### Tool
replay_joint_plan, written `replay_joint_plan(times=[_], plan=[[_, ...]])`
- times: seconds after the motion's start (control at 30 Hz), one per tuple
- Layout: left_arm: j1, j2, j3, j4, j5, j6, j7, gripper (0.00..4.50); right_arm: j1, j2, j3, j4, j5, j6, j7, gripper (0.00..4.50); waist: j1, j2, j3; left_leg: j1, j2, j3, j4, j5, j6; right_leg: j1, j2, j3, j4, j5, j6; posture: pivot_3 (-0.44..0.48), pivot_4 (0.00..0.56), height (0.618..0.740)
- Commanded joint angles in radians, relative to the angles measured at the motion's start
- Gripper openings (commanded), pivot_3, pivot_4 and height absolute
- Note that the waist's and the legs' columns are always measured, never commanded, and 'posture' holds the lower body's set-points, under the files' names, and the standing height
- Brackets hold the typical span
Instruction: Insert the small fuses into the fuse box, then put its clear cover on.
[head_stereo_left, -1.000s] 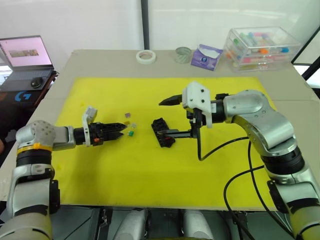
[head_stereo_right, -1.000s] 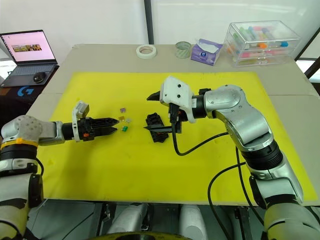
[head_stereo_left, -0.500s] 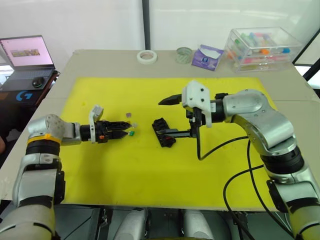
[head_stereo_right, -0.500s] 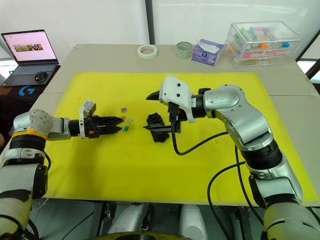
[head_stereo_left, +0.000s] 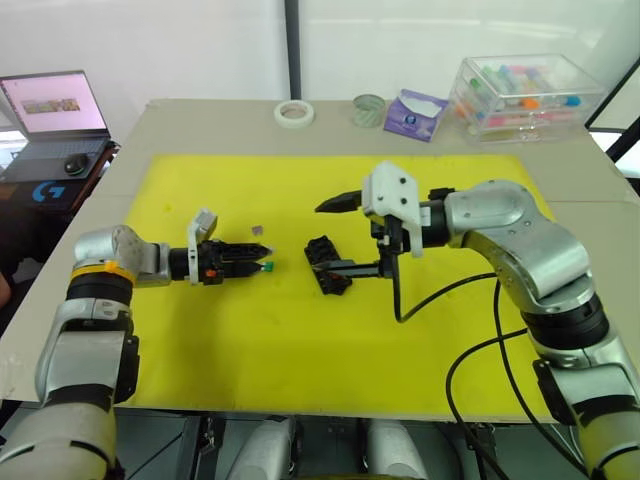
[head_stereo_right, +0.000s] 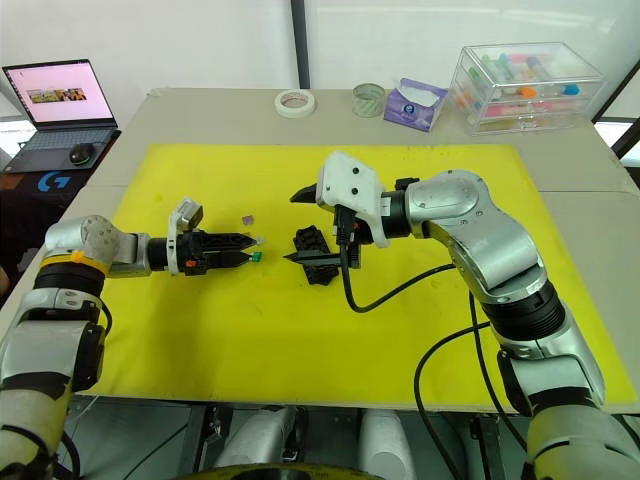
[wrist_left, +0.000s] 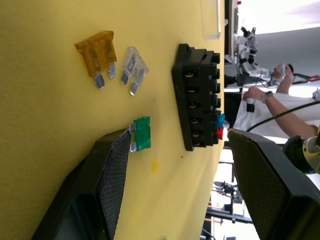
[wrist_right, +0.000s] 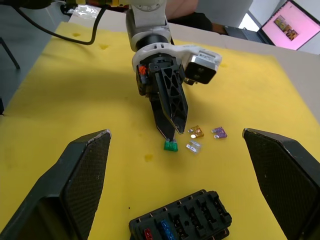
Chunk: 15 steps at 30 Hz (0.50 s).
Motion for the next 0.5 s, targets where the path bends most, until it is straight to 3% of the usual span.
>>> replay_joint_plan(times=[0.03,0.5], plan=[[0.029,-0.013,-0.031,-0.039,0.010,0.006,-0.012,3.26,-0.020,0.002,-0.027,-0.037,0.014,-0.001,-0.007,4.50,0.000,0.000,0.000,0.000,0.000,0.000,0.000,0.000,0.000,0.000,0.000,0.000,0.000,0.000,0.000,0.000,0.150,0.740],[0.091,-0.066,0.071,-0.081,0.005,-0.009,0.066,3.26,-0.021,0.006,-0.021,-0.041,0.013,0.000,-0.012,4.50,0.002,0.000,0.000,0.000,0.000,0.000,0.000,0.000,0.000,0.000,0.000,0.000,0.000,0.000,0.000,0.000,0.150,0.740]])
